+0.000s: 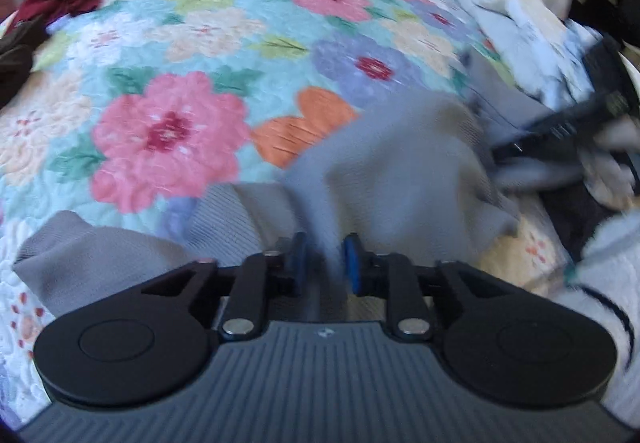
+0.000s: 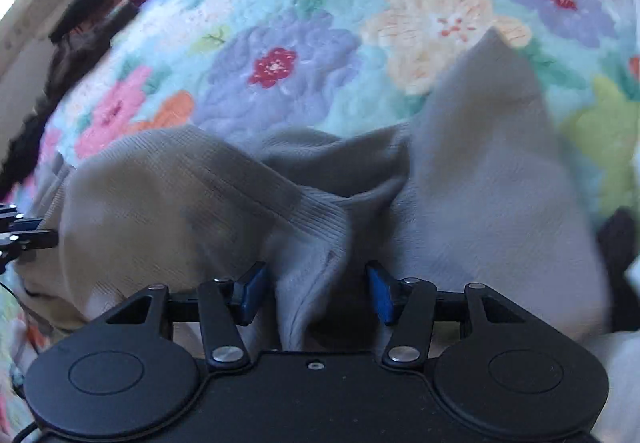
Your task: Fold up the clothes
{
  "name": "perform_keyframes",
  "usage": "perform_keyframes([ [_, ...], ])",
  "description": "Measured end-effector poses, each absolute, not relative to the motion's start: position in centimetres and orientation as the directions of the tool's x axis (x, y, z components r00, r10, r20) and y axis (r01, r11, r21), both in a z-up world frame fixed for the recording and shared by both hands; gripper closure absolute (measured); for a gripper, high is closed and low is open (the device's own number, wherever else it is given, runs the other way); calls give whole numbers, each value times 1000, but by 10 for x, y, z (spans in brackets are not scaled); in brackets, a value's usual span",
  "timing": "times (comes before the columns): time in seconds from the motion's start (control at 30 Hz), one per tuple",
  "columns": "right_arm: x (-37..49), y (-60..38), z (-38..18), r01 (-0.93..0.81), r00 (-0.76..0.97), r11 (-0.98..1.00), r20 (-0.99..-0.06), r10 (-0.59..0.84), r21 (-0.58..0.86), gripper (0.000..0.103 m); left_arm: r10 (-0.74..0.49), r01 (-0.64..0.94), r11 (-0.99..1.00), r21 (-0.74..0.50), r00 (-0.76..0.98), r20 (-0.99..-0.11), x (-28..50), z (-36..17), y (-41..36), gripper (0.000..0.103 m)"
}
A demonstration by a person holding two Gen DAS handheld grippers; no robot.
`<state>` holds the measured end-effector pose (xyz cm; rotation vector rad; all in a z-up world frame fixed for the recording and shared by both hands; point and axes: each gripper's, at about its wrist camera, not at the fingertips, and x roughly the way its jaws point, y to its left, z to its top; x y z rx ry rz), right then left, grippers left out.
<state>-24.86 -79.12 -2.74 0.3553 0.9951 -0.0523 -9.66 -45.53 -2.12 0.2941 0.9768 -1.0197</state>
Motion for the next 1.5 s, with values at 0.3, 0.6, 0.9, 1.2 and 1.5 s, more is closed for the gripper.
perform_keyframes([
  [0.3, -261, -776, 15, 157, 748, 951, -661, 62, 267, 95, -565, 774, 580, -256, 155, -810, -45, -50, -468, 26],
  [0.6, -242, -770, 27, 123, 767, 977, -642, 17, 173, 95, -623, 826, 518, -222, 187, -759, -57, -32, -475, 95],
  [0.9, -146, -806, 75, 27, 801, 980, -591, 97, 196, 96, -592, 760, 650, -10, 498, -634, 42, 32, -492, 95],
  [1.2, -27, -842, 117, 58, 834, 994, -551, 1, 90, 97, -495, 634, 766, 105, 687, -532, 141, 55, -539, 96],
  [1.5, 58, -889, 95, 103, 841, 991, -540, -43, 81, 95, -370, 512, 834, 206, 796, -480, 211, 50, -592, 94],
])
